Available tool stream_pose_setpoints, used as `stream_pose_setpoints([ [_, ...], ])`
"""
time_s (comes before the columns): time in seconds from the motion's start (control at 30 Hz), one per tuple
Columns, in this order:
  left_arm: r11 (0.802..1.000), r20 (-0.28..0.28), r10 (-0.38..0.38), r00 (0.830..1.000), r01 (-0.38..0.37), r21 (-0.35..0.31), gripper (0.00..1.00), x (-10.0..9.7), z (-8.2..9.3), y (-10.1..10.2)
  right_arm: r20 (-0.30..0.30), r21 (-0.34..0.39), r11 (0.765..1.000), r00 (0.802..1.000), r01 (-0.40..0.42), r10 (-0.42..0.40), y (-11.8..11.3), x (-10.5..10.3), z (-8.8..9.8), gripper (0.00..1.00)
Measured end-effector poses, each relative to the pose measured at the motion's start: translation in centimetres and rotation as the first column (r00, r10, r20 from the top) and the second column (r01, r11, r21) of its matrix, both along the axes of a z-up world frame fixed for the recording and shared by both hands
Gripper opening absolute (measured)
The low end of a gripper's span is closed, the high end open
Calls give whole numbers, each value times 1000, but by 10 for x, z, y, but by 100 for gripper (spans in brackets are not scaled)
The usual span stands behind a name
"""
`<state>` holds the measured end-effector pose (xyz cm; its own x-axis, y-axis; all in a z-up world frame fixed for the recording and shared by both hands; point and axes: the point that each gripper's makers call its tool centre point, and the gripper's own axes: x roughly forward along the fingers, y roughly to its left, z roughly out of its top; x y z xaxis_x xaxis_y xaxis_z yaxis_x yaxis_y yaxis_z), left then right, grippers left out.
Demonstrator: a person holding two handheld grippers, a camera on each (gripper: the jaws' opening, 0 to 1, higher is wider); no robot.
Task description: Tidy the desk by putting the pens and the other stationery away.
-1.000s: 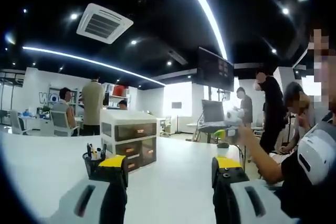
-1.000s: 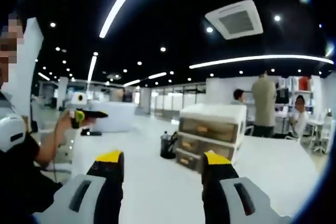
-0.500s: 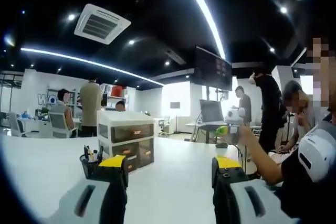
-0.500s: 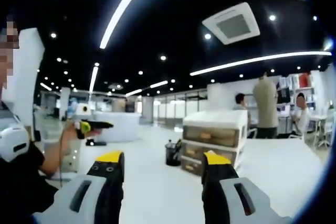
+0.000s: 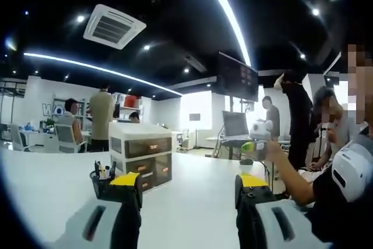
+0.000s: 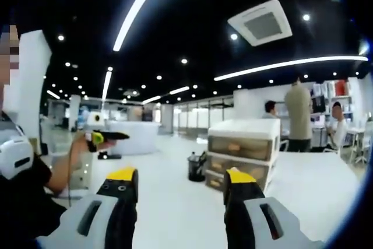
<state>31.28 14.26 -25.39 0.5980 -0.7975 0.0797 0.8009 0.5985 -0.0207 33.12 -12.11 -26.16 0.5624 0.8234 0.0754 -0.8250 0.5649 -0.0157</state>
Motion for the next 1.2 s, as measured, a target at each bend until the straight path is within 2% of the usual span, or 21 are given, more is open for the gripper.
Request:
stream_pose_setpoints([
  [1.2,1000,-2,-11,1000,11,1,64,-4,-2,-7,-12,-13,999,999,-31,30,1,1,-5,56],
])
